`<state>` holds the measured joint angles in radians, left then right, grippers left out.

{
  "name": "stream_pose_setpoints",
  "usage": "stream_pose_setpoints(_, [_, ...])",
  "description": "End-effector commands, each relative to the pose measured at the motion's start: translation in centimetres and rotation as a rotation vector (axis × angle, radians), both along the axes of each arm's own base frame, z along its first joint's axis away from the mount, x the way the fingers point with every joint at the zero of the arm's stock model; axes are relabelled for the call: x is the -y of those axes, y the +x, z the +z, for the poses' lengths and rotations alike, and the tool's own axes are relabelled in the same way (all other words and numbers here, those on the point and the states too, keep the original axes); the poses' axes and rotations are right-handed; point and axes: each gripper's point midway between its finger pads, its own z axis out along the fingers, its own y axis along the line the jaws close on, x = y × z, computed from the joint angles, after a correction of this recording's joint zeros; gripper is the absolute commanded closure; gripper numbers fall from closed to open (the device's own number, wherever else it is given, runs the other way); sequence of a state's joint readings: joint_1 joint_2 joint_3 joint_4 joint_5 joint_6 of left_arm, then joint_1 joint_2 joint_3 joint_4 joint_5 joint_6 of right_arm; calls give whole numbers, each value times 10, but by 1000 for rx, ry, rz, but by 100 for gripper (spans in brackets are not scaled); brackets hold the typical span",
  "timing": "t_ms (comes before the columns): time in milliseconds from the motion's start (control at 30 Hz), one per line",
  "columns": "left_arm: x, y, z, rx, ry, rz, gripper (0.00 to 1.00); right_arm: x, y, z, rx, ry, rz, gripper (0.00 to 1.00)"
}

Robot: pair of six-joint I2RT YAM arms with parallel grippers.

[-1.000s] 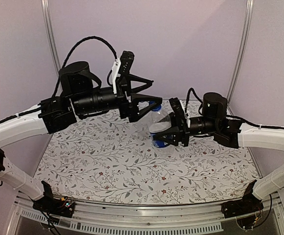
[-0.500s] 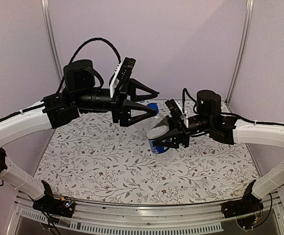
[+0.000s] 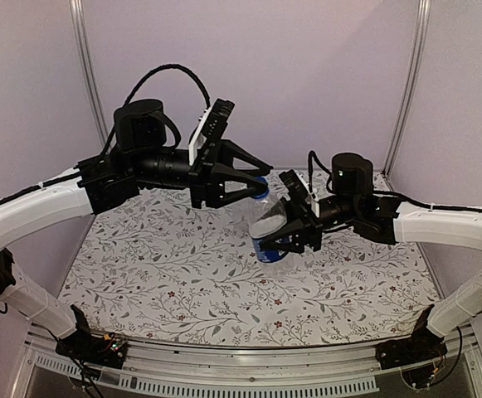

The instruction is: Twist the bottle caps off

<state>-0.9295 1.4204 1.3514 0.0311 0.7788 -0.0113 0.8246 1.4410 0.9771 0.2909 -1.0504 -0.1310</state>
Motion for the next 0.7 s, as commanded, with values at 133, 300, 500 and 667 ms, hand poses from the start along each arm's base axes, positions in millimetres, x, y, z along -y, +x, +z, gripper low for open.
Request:
stream_pose_setpoints(133, [1,7,-5,-9,20,0,59,-3,3,8,-2,3,-5,59])
stream_pose_setpoints(300, [1,7,-7,-13,26,2,62,-3,4,7,-1,1,-10,59])
stream_pose_setpoints(500, [1,8,-9,-16,29,14,77,-4,10,5,-3,-8,-44,59])
stream_pose_setpoints(667, [-4,20,-8,-41,19,115,94,-5,38,2,24,-39,-230,59])
